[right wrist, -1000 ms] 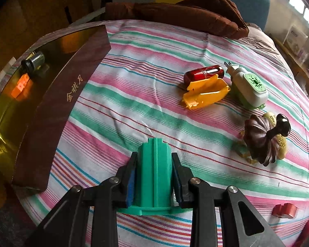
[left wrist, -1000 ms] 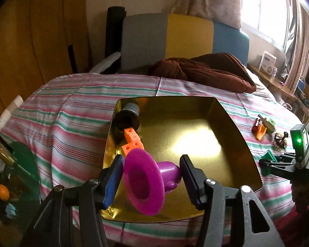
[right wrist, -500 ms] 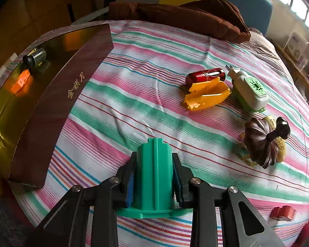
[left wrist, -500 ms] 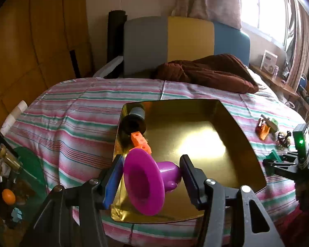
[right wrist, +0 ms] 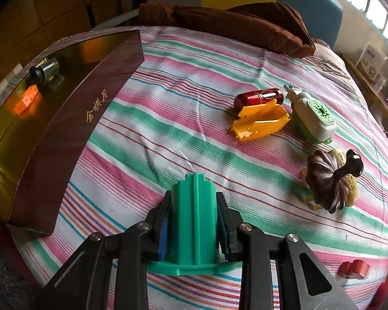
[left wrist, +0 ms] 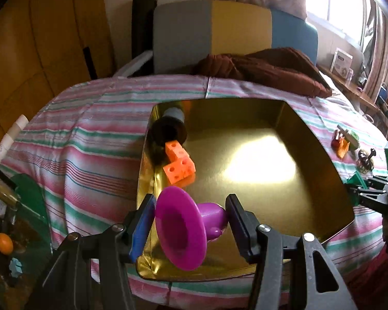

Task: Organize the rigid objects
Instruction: 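Lower the magenta suction cup into the gold tray with the left tool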

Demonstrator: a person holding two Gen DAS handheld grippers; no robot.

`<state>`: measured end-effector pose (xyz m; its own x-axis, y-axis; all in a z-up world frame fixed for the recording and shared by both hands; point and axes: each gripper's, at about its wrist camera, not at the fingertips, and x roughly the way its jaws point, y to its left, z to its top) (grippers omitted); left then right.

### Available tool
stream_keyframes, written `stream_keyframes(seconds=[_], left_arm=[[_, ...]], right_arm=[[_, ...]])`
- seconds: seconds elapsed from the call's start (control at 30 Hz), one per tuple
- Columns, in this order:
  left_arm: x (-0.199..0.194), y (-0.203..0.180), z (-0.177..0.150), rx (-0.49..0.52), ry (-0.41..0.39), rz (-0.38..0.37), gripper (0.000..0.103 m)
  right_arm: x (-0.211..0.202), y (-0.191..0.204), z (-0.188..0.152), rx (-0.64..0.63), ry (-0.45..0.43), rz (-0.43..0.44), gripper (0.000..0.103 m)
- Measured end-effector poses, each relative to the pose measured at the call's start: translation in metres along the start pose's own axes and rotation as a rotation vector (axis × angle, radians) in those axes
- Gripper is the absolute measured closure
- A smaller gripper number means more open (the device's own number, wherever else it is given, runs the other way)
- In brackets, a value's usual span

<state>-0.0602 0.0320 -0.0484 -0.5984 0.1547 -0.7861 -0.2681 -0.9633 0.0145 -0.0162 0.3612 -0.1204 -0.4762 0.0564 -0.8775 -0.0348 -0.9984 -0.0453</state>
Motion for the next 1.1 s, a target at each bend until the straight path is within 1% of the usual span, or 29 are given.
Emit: stream_keyframes(seconds=[0.03,0.13,0.23,0.3,0.47,0.67,0.87,1.0,1.1], left_arm=[[0.004,0.001,0.0,-0.003,0.012,-0.007,0.047],[0.021,0.008,0.003,-0.028,0.069,-0.075,0.047],[0.035,0.015,0.006,-0.054,0.114,-0.107,0.047],[0.041,0.015,0.009,-0.041,0.123,-0.095,0.047],[0.049,0.012,0.019,0.003,0.114,-0.07,0.047],[0.053,0.01,0.028,0.032,0.109,-0.07,0.047],[0.063,0.009,0.033,0.059,0.111,-0.052,0.046],[0.076,0.006,0.034,0.092,0.143,-0.037,0.046],[0.08,0.007,0.032,0.108,0.142,-0.013,0.045]], right_arm=[[0.0,0.0,0.0,-0.001,0.0,0.0,0.072],[0.0,0.0,0.0,0.0,0.0,0.0,0.072],[0.0,0.001,0.0,0.0,0.001,-0.001,0.072],[0.001,0.002,0.001,-0.005,0.001,-0.003,0.072],[0.001,0.002,0.003,-0.01,0.003,-0.002,0.072],[0.002,0.002,0.004,-0.015,0.004,-0.004,0.072],[0.002,0.002,0.004,-0.013,0.004,-0.005,0.072],[0.002,0.002,0.004,-0.012,0.004,-0.004,0.072],[0.002,0.002,0.004,-0.012,0.004,-0.004,0.072]])
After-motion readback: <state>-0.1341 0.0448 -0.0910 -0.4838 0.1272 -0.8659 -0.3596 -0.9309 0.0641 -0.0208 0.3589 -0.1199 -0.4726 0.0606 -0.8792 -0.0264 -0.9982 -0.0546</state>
